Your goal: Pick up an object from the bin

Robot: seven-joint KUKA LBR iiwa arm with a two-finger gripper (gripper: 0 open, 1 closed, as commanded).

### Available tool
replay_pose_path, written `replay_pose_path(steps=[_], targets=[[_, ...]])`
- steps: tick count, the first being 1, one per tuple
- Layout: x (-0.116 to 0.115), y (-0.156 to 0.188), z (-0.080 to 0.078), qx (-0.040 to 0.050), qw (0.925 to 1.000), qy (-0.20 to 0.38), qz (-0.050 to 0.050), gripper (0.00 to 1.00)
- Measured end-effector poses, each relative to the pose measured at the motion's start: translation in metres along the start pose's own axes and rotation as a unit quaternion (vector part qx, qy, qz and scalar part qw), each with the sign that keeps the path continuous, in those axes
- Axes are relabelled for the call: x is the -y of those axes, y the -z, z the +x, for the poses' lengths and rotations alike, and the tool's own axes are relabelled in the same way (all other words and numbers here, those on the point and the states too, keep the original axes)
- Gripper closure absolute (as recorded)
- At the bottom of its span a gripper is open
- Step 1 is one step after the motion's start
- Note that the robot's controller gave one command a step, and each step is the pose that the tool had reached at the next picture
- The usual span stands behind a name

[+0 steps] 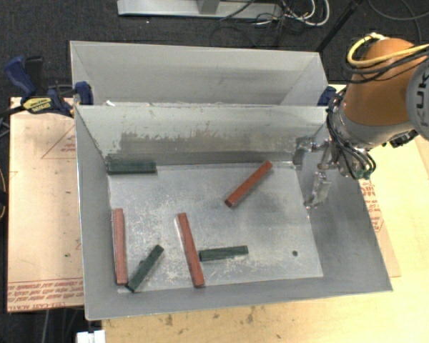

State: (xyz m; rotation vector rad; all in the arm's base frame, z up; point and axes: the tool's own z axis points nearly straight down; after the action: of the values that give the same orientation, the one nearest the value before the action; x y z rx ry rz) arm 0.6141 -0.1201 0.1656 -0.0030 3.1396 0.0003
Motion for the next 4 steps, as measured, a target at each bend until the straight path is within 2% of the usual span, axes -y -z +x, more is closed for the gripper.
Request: replay_pose_path(steps=[1, 2, 3, 4], targets=[[0.000, 0.000, 0.000, 0.0000, 1.0000, 0.000, 0.000, 0.00], [-0.038, -0.024, -0.006, 0.0012, 0.9994, 0.034, 0.001, 0.00], [-0.052, -0.076, -0.024, 0.0035, 0.9953, 0.097, 0.000, 0.00], [-0.055, -0.095, -0.024, 0.0007, 0.9943, 0.107, 0.000, 0.00]])
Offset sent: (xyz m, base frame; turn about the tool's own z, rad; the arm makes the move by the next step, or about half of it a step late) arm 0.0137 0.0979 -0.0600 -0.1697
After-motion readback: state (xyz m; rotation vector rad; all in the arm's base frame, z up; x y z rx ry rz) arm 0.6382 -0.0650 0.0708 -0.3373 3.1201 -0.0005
